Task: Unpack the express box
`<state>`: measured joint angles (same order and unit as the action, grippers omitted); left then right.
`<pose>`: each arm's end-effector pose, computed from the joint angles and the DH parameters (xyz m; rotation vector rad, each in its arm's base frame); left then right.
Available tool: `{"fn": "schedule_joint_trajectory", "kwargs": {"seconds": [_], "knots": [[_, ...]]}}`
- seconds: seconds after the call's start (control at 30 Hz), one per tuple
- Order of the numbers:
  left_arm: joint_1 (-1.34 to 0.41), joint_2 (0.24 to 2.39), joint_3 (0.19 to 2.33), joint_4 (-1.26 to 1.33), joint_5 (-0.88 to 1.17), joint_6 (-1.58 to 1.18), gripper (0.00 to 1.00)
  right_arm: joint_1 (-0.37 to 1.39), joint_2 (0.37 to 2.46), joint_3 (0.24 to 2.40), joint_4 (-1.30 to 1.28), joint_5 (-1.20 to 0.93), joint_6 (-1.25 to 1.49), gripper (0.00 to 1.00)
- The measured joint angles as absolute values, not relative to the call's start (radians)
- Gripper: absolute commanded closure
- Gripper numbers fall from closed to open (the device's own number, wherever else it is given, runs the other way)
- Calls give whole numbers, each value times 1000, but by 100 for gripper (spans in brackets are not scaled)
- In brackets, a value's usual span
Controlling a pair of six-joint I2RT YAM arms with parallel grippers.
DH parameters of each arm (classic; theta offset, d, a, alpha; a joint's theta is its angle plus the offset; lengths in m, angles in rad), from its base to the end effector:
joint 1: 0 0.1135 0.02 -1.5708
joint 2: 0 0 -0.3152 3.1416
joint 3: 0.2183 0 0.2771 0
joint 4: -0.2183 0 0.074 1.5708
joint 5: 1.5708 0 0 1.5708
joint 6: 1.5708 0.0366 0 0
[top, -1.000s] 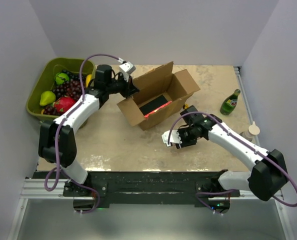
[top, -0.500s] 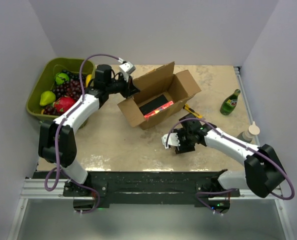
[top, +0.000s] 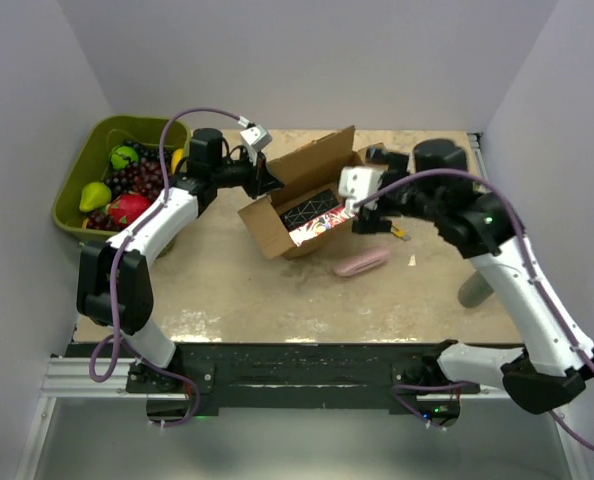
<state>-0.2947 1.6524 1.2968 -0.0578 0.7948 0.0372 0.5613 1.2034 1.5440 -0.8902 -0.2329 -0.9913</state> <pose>0.3861 -0.1445 0.3497 0.8283 1.7891 -0.9509 0.1946 0.1323 0.4973 -1.5691 1.4016 -0.0110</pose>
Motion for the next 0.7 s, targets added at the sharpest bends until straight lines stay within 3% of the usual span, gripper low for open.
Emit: {"fn": "schedule_joint_trajectory", "kwargs": {"seconds": [0.1, 0.17, 0.23, 0.3, 0.5, 0.6, 0.7], "knots": [[-295, 1652, 1297, -53, 816, 34, 100, 561, 1265, 1750, -822, -257, -898, 20], [-296, 1652, 1297, -47, 829, 30, 100, 561, 1335, 1849, -746, -278, -842, 36], [-300, 1651, 1297, -43, 838, 26, 100, 561, 1407, 1862, -657, -287, -809, 47], [-307, 1650, 1297, -39, 842, 19, 100, 568, 1468, 1806, -571, -288, -810, 52], [-316, 1641, 1294, -39, 842, 8, 100, 597, 1550, 1388, -545, -288, -958, 51], [-318, 1636, 1294, -39, 847, 1, 100, 607, 1458, 1204, -571, -287, -1048, 50], [-323, 1634, 1291, -38, 873, -5, 100, 608, 1356, 1157, -570, -282, -1096, 48]]}}
